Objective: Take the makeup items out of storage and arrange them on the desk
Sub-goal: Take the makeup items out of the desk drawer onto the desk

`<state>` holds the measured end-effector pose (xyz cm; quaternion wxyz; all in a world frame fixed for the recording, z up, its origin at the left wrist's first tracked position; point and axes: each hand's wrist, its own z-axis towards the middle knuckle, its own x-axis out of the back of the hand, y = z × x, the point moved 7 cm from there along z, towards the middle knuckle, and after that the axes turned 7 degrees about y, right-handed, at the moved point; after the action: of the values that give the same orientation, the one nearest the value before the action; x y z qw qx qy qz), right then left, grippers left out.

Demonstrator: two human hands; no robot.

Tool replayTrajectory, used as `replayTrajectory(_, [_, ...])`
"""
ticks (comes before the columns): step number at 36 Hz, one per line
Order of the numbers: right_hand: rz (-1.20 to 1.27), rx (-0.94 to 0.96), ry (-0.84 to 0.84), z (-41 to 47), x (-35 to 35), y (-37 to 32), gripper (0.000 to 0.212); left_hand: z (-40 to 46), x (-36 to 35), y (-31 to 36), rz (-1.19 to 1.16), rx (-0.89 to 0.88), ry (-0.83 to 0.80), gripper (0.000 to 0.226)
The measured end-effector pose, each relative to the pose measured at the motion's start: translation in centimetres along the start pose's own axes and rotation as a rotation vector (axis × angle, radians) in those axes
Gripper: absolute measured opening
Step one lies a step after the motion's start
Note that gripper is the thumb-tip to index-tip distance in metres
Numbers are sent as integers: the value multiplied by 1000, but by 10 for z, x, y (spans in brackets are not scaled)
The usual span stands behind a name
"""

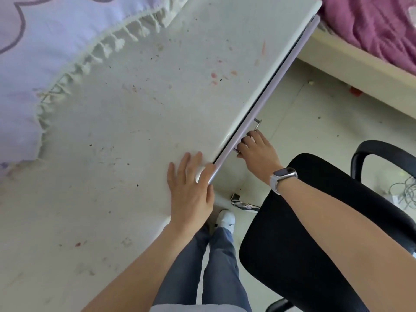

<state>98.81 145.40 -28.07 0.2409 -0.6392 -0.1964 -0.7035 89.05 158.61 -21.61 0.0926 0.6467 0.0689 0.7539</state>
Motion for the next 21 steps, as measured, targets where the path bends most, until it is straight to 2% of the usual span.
replayTrajectory(3, [6, -18, -21, -11, 1, 3, 21, -3, 1, 9, -4, -24, 14, 44])
replayTrajectory(7, [32, -46, -72, -40, -2, 18, 20, -14, 0, 23, -6, -82, 36, 23])
replayTrajectory(11, [15, -63, -51, -64, 3, 30, 22, -29, -9, 45, -54, -144, -14, 19])
replayTrajectory(16, [172, -155, -31, -75, 8, 36, 14, -33, -15, 53, -182, -30, -60, 16])
replayTrajectory(18, [281, -260, 49, -81, 21, 38, 15, -34, -16, 53, -199, -30, -65, 15])
replayTrajectory(21, [318, -298, 322, -91, 54, 42, 24, -35, -18, 54, -214, -54, -67, 17])
